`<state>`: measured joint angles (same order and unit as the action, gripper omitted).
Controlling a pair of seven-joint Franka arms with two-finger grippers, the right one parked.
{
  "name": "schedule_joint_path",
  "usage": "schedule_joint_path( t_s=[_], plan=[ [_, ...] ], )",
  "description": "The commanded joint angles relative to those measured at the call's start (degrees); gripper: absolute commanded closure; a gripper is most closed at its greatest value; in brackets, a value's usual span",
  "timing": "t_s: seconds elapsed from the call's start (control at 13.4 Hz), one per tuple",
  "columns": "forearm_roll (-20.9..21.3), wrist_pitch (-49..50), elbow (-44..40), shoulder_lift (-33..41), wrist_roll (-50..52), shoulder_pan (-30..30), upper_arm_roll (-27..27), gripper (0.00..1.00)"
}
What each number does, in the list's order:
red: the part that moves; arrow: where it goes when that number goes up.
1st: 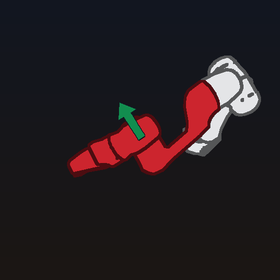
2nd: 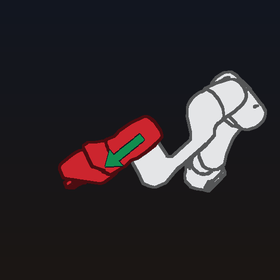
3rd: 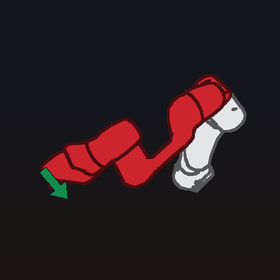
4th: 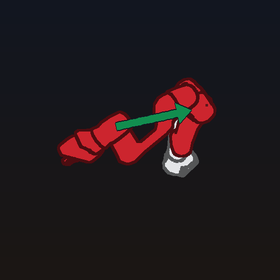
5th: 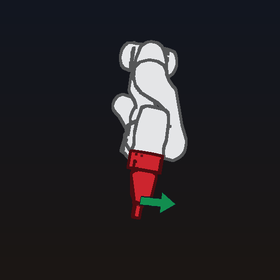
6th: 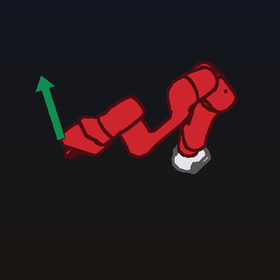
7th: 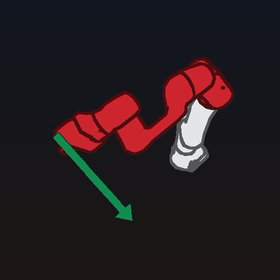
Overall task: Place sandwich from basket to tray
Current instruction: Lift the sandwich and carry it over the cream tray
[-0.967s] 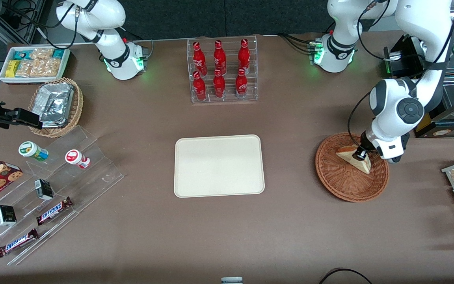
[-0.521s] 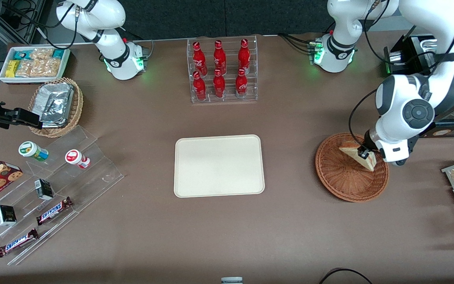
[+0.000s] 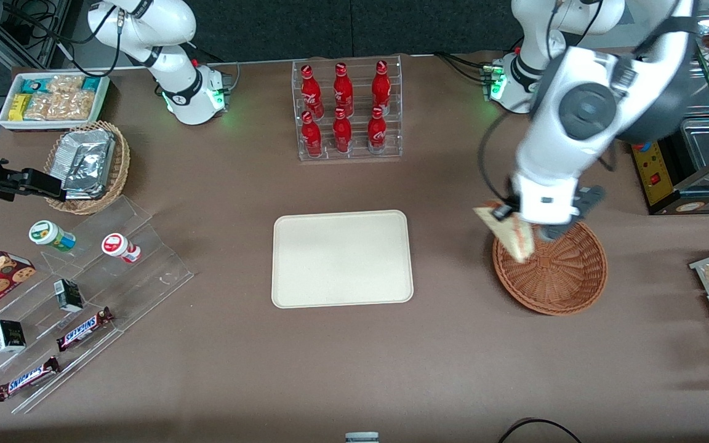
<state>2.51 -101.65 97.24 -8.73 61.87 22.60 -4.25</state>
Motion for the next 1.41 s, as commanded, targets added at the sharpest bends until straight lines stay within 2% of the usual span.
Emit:
schedule_joint_path(
  t_s=[0.0, 0.45, 0.82, 1.12, 1.19, 1.34],
  plan=[
    [0.1, 0.3, -7.7, -9.5, -0.7, 6.8, 0.7, 1.0],
    [2.9, -11.2, -13.7, -24.2, -0.7, 16.9, 0.7, 1.0],
    [4.1, -21.2, -14.4, -29.8, -0.5, 20.6, 0.8, 1.0],
    [4.5, -21.8, -14.7, -32.2, -1.0, 23.0, 0.8, 1.0],
    [6.3, -21.8, -14.8, -33.0, -1.9, 23.2, 0.7, 1.0],
    [7.0, -22.1, -14.4, -33.5, -3.0, 23.8, 0.7, 1.0]
  ],
)
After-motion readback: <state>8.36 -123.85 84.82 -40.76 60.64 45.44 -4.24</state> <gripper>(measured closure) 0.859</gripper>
